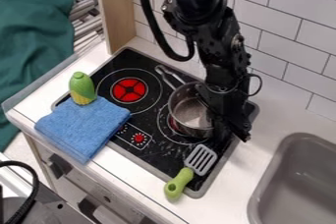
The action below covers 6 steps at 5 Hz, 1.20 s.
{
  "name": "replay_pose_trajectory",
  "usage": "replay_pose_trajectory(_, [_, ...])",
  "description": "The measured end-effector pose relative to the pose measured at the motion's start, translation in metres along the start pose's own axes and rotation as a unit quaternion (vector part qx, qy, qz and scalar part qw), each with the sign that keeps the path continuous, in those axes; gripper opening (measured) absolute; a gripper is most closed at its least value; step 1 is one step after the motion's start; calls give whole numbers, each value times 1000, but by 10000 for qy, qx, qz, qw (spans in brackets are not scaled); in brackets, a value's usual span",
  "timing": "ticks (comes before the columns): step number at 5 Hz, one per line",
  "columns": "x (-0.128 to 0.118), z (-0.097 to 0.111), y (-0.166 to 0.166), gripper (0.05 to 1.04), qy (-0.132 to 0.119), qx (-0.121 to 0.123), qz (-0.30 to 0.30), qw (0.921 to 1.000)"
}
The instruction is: Move the silver pot to the left burner
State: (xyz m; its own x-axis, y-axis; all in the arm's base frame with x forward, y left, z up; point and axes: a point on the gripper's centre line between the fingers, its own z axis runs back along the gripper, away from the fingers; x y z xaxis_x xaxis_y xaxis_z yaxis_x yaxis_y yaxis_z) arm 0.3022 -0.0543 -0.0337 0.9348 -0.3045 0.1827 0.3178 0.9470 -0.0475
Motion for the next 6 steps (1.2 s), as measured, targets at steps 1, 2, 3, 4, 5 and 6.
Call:
replay_pose_trajectory(1, [14,19,-3,64,-520,19,202,9984])
replay_pose_trajectory(2, [22,36,10,61,-804,208,609,9947])
replay_pose_trajectory(3, [28,45,46,61,-993,351,1190,9873])
replay_pose_trajectory(4, [30,46,90,61,-971,525,1804,9774])
replay_pose_trajectory(5, [31,42,127,61,-884,662,2291,9671])
replay_pose_trajectory(6, [31,40,152,61,-831,746,2462,9628])
